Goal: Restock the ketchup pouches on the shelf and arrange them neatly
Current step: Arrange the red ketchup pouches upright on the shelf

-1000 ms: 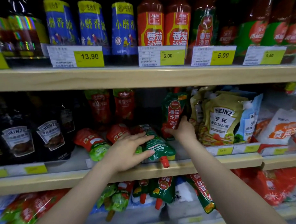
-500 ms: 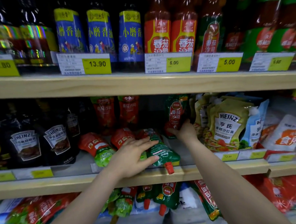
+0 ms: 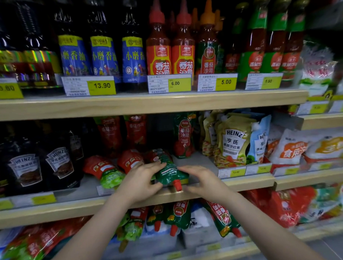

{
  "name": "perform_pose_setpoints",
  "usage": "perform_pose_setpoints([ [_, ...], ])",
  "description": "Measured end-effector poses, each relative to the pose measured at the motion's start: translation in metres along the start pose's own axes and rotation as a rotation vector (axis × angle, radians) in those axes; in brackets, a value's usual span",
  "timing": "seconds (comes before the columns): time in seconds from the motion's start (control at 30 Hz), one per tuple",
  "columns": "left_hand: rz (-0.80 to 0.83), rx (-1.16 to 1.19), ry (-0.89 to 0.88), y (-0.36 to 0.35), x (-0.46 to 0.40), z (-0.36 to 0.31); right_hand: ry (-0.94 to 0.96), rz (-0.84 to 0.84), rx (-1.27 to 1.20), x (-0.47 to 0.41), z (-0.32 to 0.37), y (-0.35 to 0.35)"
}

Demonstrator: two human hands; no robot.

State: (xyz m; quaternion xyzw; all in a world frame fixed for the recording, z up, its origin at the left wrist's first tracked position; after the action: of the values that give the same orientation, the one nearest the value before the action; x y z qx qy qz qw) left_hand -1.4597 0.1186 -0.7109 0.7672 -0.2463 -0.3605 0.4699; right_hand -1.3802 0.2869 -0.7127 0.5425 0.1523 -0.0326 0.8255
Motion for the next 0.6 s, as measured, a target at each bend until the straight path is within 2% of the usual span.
perform_pose_setpoints([
  [0.13, -0.032, 0.035, -0.022, 0.004, 0.004, -0.006, -0.044, -0.17, -0.057, -0.002, 0.009, -0.001],
  [0.27, -0.061, 0.141, -0.022, 0.011, 0.007, -0.008, 0.028, -0.235, -0.074, 0.007, 0.019, 0.012],
  [0.4, -0.161, 0.314, -0.022, 0.021, 0.002, -0.016, 0.098, -0.333, -0.067, 0.009, 0.032, 0.041],
  [0.5, -0.164, 0.421, -0.022, 0.02, -0.001, -0.022, 0.095, -0.399, -0.162, 0.007, 0.039, 0.057],
  [0.6, -0.208, 0.53, -0.02, 0.019, -0.005, -0.024, 0.072, -0.387, -0.27, -0.001, 0.043, 0.06],
])
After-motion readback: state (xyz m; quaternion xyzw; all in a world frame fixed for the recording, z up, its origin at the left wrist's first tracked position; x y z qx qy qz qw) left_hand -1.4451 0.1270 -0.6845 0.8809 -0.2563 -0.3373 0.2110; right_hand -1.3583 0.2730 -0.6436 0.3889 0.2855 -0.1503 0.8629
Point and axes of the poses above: each hand's wrist, its own x-axis away from the middle knuckle, its own y-axis out of the back of the hand, z = x × y, the point moved 5 cm from there along -x, towards the middle knuckle, and after that the axes turned 5 degrees about x, right-handed, at the moved point
